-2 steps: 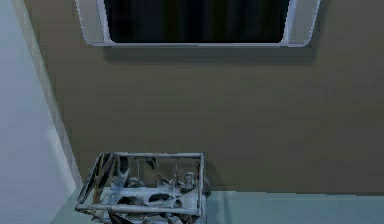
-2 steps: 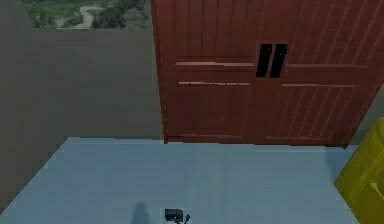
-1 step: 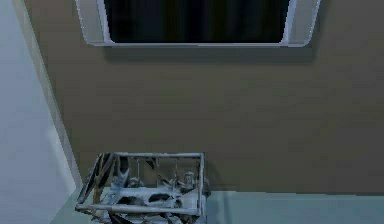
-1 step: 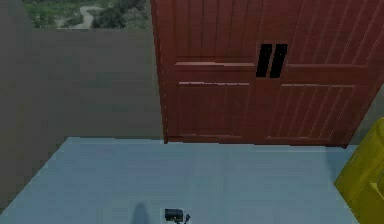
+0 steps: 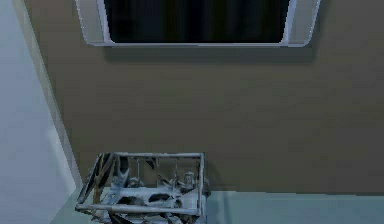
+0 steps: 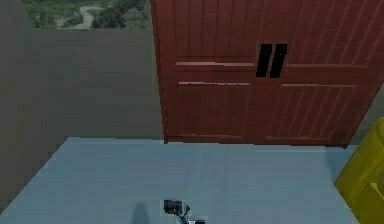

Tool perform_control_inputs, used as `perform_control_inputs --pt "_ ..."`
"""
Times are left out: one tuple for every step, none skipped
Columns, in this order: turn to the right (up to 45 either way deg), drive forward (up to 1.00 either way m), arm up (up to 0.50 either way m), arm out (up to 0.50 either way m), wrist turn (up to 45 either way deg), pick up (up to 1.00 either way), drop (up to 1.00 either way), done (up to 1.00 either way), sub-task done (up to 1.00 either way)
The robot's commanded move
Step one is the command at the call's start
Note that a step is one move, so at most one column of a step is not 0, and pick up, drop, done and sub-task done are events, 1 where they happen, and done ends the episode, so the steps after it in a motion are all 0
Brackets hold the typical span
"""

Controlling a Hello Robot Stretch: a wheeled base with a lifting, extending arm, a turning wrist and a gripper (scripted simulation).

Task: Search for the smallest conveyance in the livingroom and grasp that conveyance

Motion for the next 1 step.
perform_control_inputs --pt "0.0 0.0 0.0 0.0 0.0 0.0 0.0 1.0 0.0"
